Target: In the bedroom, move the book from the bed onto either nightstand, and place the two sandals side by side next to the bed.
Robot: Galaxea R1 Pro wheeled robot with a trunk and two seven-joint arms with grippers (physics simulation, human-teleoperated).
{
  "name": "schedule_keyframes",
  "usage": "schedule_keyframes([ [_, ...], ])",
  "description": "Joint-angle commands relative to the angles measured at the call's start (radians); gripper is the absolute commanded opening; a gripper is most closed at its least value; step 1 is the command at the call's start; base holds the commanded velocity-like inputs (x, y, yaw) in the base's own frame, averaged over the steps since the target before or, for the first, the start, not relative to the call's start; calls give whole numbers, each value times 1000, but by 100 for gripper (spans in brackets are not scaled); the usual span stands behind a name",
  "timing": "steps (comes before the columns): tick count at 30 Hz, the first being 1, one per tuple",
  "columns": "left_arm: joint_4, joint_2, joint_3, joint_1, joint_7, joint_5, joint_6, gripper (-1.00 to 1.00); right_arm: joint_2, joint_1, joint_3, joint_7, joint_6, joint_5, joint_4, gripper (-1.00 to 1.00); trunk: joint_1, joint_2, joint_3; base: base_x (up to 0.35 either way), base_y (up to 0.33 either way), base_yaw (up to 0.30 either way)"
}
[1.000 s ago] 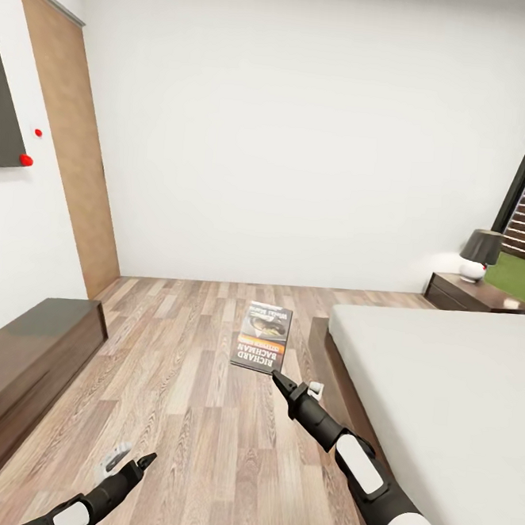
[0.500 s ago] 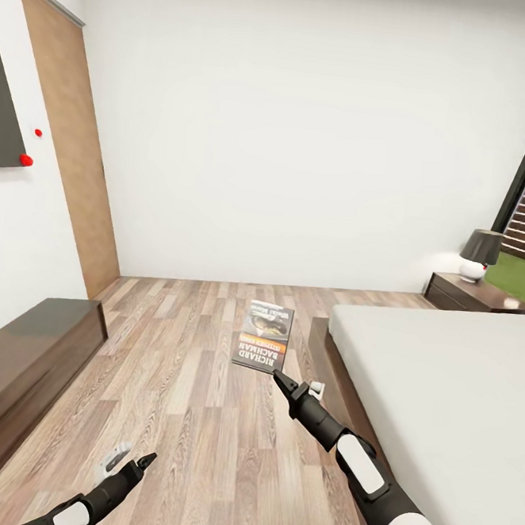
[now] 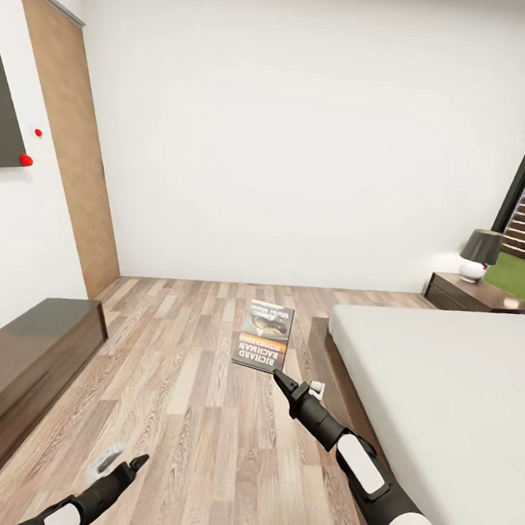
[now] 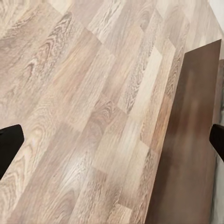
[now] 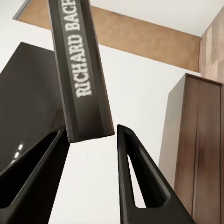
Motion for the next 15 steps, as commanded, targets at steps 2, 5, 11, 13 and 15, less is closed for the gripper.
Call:
schedule_keyframes([
  [2, 1, 7, 8, 10, -5, -4, 1, 100, -1, -1, 3, -1, 7, -11, 0, -100, 0, -1, -1, 0, 0, 0],
  [5, 1, 16, 7, 33, -7, -4, 0, 100, -1, -1, 3, -1, 8, -9, 0, -100, 0, -1, -1, 0, 0, 0],
  [11, 1, 40, 6, 96, -9, -24, -16, 100, -1, -1, 4, -1, 10, -6, 1, -100, 0, -1, -1, 0, 0, 0],
  [13, 1, 47, 6, 120, -9, -44, -29, 100, -1, -1, 4, -1, 10, -6, 1, -100, 0, -1, -1, 0, 0, 0],
  [15, 1, 54, 6, 162, -9, -72, -60, 100, 0, -1, 5, -1, 10, -6, 1, -100, 0, -1, -1, 0, 0, 0],
])
